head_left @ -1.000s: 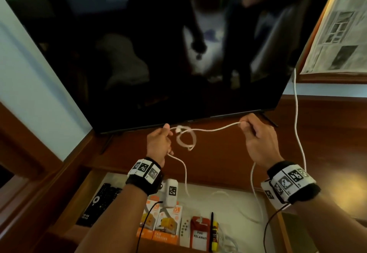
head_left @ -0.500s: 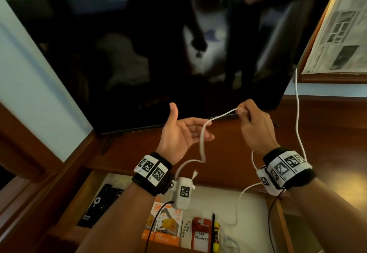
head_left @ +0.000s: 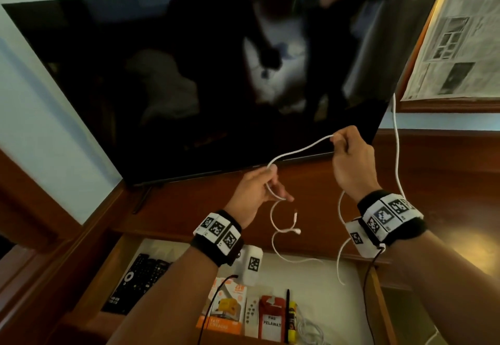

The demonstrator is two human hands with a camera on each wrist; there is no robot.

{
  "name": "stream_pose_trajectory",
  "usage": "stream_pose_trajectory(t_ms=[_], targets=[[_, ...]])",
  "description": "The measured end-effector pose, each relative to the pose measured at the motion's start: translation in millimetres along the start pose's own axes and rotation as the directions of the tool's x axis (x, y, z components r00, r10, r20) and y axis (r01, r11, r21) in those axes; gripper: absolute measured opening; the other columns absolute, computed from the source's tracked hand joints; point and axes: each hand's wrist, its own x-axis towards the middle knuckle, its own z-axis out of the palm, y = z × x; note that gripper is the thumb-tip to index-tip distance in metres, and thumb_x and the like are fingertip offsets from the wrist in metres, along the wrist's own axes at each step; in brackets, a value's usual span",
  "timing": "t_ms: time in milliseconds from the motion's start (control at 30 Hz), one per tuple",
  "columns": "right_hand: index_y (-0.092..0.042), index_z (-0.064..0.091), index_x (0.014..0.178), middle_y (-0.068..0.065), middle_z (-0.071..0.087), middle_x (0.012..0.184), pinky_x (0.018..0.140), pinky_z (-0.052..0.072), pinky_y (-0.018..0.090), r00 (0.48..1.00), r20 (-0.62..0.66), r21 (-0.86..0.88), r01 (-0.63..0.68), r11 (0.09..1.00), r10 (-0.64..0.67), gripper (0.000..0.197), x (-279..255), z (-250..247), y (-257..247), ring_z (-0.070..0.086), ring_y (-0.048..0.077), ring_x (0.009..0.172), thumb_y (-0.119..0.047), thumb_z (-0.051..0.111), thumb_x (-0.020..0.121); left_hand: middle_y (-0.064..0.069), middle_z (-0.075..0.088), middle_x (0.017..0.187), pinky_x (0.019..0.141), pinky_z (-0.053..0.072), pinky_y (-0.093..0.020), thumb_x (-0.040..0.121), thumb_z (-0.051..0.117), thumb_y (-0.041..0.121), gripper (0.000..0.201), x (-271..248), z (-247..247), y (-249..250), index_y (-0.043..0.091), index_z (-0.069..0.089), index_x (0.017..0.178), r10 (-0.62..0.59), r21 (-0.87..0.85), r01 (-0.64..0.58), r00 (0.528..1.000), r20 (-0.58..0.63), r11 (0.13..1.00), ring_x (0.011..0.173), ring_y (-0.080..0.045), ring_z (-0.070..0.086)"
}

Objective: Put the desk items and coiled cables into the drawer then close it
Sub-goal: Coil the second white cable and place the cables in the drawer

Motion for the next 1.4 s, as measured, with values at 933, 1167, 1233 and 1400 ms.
stream_pose_trajectory(t_ms=[933,1167,1233,1400], targets=[[-0.006,0.064,0.093,0.013,0.070,0.080,0.056,0.055,0.028,0.936,0.252,0.401,-0.331,0.854,0.245,0.020,-47.0,56.9,1.7,0.063,0.019,0.060,-0.010,0.048,0.105,-0.001,0.065,0.129,0.098,0.047,-0.036,0.103,0.055,0.039,0.042,-5.0,-11.2,-3.8,0.017,0.060,0.139,-0.104,0.587,0.131,0.991,-0.080,0.799,0.120,-0.018,0.061],[-0.004,0.062,0.103,0.008,0.065,0.079,0.050,0.054,0.023,0.906,0.058,0.476,-0.394,0.786,0.419,0.021,-32.4,37.0,17.9,0.062,0.010,0.054,-0.012,0.044,0.108,-0.003,0.059,0.059,0.059,0.049,-0.029,0.110,0.044,0.018,0.032,-14.5,-35.4,-48.5,0.004,0.068,0.095,0.000,0.389,0.115,0.959,-0.283,0.914,0.065,-0.028,0.062],[-0.007,0.062,0.103,0.006,0.064,0.080,0.052,0.053,0.025,0.871,0.016,0.490,-0.435,0.755,0.491,0.022,-28.4,26.5,25.8,0.060,0.011,0.055,-0.016,0.043,0.108,-0.003,0.057,0.059,0.057,0.049,-0.030,0.111,0.043,0.020,0.032,-17.4,-49.2,-60.0,0.003,0.067,0.096,-0.069,0.357,0.221,0.917,-0.393,0.908,0.062,-0.025,0.059],[-0.009,0.063,0.098,0.011,0.068,0.085,0.061,0.055,0.032,0.870,0.185,0.439,-0.489,0.754,0.457,0.020,-33.8,25.9,23.7,0.064,0.016,0.062,-0.015,0.046,0.107,-0.001,0.065,0.109,0.094,0.052,-0.044,0.109,0.040,0.041,0.036,-17.4,-50.9,-77.9,0.016,0.066,0.112,-0.215,0.665,0.417,0.905,-0.367,0.620,0.097,-0.019,0.061]])
